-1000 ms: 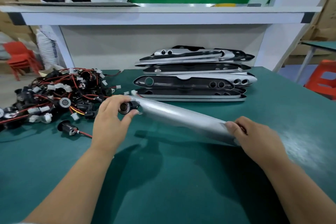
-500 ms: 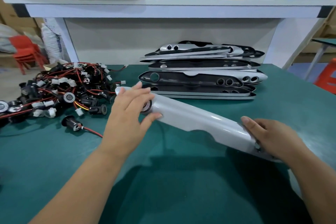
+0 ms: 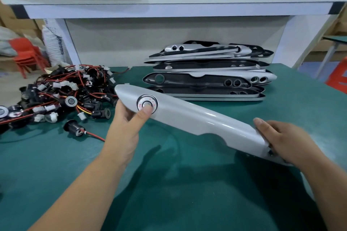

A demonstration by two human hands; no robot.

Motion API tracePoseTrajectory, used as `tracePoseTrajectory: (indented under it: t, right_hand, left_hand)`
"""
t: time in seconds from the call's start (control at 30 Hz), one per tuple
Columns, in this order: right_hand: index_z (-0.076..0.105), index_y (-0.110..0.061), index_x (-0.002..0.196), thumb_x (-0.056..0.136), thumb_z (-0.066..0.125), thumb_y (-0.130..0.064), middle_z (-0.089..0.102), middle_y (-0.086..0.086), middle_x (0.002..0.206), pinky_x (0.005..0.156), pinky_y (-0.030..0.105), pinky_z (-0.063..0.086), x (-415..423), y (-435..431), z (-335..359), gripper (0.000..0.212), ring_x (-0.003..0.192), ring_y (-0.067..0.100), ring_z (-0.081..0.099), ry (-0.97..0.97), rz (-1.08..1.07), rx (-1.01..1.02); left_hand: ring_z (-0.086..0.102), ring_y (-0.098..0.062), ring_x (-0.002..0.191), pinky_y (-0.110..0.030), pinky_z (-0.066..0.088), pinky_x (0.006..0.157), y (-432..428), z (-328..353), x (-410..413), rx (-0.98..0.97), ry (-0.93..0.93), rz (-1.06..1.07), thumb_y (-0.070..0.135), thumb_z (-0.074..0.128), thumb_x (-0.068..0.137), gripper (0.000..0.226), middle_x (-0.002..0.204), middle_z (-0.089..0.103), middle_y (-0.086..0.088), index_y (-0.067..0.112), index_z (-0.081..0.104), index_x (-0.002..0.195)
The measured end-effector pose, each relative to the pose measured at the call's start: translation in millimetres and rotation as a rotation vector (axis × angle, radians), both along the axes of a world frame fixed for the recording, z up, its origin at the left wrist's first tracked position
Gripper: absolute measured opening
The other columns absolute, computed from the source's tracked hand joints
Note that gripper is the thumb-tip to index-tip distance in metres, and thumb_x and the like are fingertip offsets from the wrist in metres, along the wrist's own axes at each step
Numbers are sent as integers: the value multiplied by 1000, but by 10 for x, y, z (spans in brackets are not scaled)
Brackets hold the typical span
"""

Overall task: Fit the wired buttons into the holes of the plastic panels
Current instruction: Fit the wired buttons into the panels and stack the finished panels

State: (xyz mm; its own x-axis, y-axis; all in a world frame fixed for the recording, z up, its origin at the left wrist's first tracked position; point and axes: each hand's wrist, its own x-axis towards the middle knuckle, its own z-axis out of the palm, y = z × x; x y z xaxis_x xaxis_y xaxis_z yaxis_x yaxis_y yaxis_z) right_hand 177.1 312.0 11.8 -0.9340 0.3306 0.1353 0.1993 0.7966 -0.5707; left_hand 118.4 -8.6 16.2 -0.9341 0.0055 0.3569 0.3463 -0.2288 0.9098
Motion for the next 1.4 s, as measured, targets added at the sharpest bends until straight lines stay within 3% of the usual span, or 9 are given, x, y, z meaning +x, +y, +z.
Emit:
tracePoseTrajectory:
  t: [0.1, 0.27, 0.43, 0.57, 0.8, 0.9, 1.07, 1.17, 1.4]
  right_hand:
    - [61, -15, 78, 65, 21, -80, 60, -11, 51, 53, 27, 38, 4, 0, -19, 77, 47, 5, 54, 21, -8, -7]
    - [59, -21, 80, 68, 15, -77, 61, -11, 56, 57, 25, 36, 8, -1, -80, 72, 62, 2, 52, 63, -17, 90]
    - [59, -30, 105, 87, 46, -51, 63, -4, 98, 81, 34, 40, -15, -217, -52, 30, 97, 23, 57, 231, 78, 169]
    - [58, -32, 111, 83, 41, -59, 64, -8, 106, 77, 28, 35, -59, -723, 149, 43, 99, 18, 58, 267, 254, 254]
    - [53, -38, 102, 77, 24, -77, 54, -12, 96, 93, 41, 40, -272, -1349, 409, 55, 95, 15, 52, -44, 398, 125]
    - [51, -38, 99, 81, 27, -77, 54, -11, 94, 94, 42, 38, -342, -1391, 402, 49, 95, 17, 51, -99, 350, 134]
    - [50, -37, 100, 79, 31, -78, 57, -11, 98, 87, 41, 32, -400, -1355, 297, 50, 96, 17, 49, -166, 296, 207]
    - [50, -38, 101, 77, 32, -79, 55, -11, 99, 83, 41, 27, -408, -1381, 216, 51, 101, 17, 48, -183, 286, 286]
    - [52, -35, 105, 71, 26, -85, 43, -9, 94, 84, 43, 26, -387, -1388, 161, 66, 105, 17, 45, -203, 266, 400]
  left_hand:
    - [64, -3, 101, -20, 51, 83, -5, 21, 23, 88, 12, -38, 23, 58, 79, 36, 105, 70, 16, 31, 53, 113]
    - [63, -14, 99, -36, 44, 98, 13, 10, 31, 86, -44, 55, 21, 69, 75, 30, 102, 71, 7, 31, 62, 103]
    - [65, -4, 77, -22, 47, 80, 103, 7, 27, 168, -108, 5, 13, 66, 74, 22, 84, 73, 10, 20, 60, 94]
    - [66, -4, 73, -14, 51, 68, 269, -45, 104, 190, -160, -76, 15, 67, 61, 29, 80, 73, 7, 15, 61, 90]
    - [69, -7, 69, -16, 51, 54, 294, -49, 164, 200, -290, -208, 12, 65, 65, 30, 80, 74, 1, 12, 59, 94]
    - [63, -5, 73, -24, 46, 69, 277, -58, 112, 121, -377, -170, 16, 54, 86, 9, 80, 70, 8, 20, 60, 92]
    - [52, -13, 70, -30, 38, 72, 144, 9, -27, 56, -630, -253, 36, 47, 94, 17, 85, 62, 3, 22, 56, 97]
    - [57, -11, 62, -27, 44, 67, 89, -41, -47, -132, -524, -195, 20, 59, 90, 8, 76, 64, 2, 15, 54, 92]
    - [55, -21, 80, -43, 46, 87, 43, -29, 16, -382, -424, -208, 39, 77, 52, 57, 89, 63, -7, 17, 54, 100]
